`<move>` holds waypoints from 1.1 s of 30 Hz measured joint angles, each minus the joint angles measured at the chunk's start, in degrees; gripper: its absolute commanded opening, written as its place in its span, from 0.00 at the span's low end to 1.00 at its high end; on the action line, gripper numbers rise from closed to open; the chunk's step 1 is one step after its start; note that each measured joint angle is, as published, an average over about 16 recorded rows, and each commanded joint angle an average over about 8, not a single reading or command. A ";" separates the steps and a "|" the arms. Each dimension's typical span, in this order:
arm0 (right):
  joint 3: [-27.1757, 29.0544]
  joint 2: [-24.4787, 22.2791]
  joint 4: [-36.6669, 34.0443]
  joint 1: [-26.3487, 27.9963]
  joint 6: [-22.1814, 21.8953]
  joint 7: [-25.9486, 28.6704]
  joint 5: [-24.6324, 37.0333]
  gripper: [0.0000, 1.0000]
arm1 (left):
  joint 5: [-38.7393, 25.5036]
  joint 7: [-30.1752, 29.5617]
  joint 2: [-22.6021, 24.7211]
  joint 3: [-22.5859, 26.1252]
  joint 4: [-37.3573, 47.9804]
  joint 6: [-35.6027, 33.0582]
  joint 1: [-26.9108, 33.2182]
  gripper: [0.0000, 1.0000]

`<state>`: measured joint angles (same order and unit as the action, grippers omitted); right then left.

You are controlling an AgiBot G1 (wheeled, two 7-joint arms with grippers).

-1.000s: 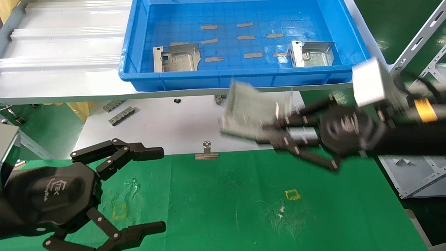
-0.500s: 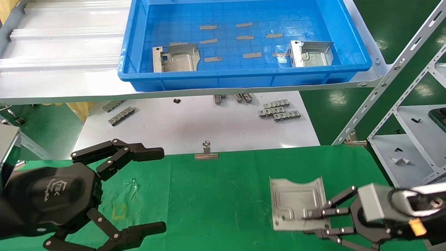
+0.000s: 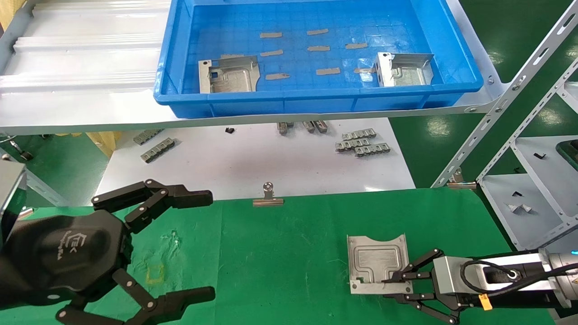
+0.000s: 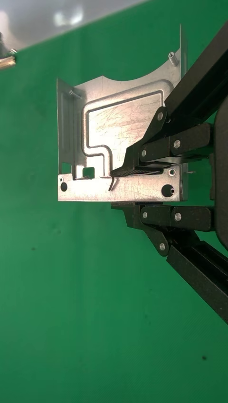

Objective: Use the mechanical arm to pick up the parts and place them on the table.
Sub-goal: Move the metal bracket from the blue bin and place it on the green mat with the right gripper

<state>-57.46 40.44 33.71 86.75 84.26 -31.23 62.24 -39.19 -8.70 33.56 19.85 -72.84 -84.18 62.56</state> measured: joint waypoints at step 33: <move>1.41 11.37 -29.85 1.76 0.55 -15.66 -1.51 1.00 | 0.02 0.02 -0.01 0.03 0.00 0.01 0.01 1.00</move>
<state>-56.05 51.81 3.86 88.51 84.81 -46.89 60.74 -39.17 -8.68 33.55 19.88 -72.84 -84.16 62.56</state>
